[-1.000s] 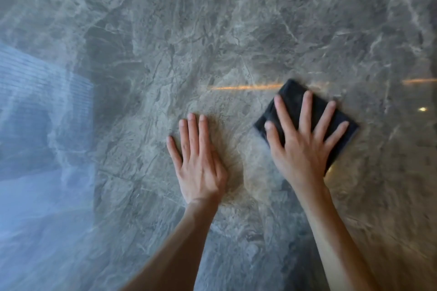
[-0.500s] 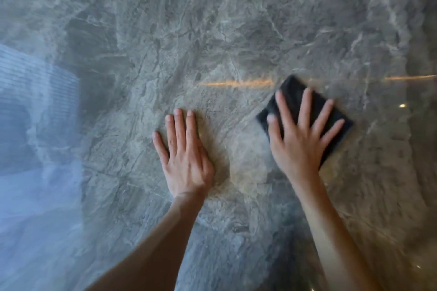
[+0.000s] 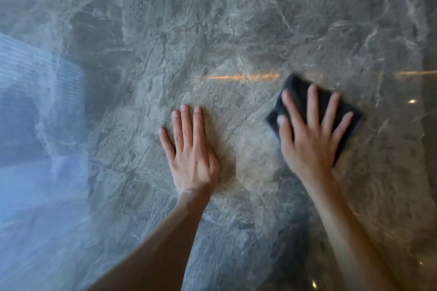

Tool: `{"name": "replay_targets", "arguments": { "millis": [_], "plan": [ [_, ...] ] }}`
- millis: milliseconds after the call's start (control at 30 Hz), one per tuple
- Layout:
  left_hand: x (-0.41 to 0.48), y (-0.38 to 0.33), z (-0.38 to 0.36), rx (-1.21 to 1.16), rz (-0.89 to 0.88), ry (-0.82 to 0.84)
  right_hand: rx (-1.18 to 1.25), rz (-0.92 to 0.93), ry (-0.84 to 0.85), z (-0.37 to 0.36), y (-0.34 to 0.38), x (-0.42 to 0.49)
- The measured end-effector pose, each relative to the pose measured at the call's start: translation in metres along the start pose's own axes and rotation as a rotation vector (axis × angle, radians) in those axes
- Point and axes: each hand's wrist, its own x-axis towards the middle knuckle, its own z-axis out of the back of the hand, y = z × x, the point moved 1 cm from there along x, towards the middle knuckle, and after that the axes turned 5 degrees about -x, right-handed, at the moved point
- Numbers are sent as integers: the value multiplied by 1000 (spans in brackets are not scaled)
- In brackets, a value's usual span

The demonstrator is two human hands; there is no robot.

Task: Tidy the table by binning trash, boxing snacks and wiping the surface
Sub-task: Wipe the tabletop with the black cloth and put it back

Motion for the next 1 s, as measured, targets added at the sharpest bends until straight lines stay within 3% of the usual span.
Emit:
{"name": "replay_targets", "arguments": {
  "millis": [67,100,233,333,433,533,600,667,733,833,900,1000],
  "plan": [
    [-1,0,-1,-9,-2,5,68,-130,-18,5,24,42],
    [0,-1,-1,-12,-2,6,91,-110,-20,8,43,58],
    [-1,-3,0,-11,1,10,104,300,-40,10,92,26],
    [-2,-3,1,3,0,21,91,485,14,6,63,-41],
    [-1,-2,2,-7,6,25,-15,388,65,0,-1,-50],
    [-2,-4,2,-6,3,31,-35,46,40,1,-25,-2],
    [-2,-4,3,-8,0,35,35,-117,3,6,1,37],
    [-1,-5,4,-8,-3,34,86,-24,-3,11,42,47],
    [-1,-7,5,-6,-7,39,103,264,-26,10,66,17],
    [-2,-6,6,6,-3,35,103,526,32,5,44,-56],
    [-2,-5,4,-6,4,23,39,503,60,2,3,-75],
    [-1,-5,3,-8,0,-2,-25,220,72,1,-37,-33]
  ]
}}
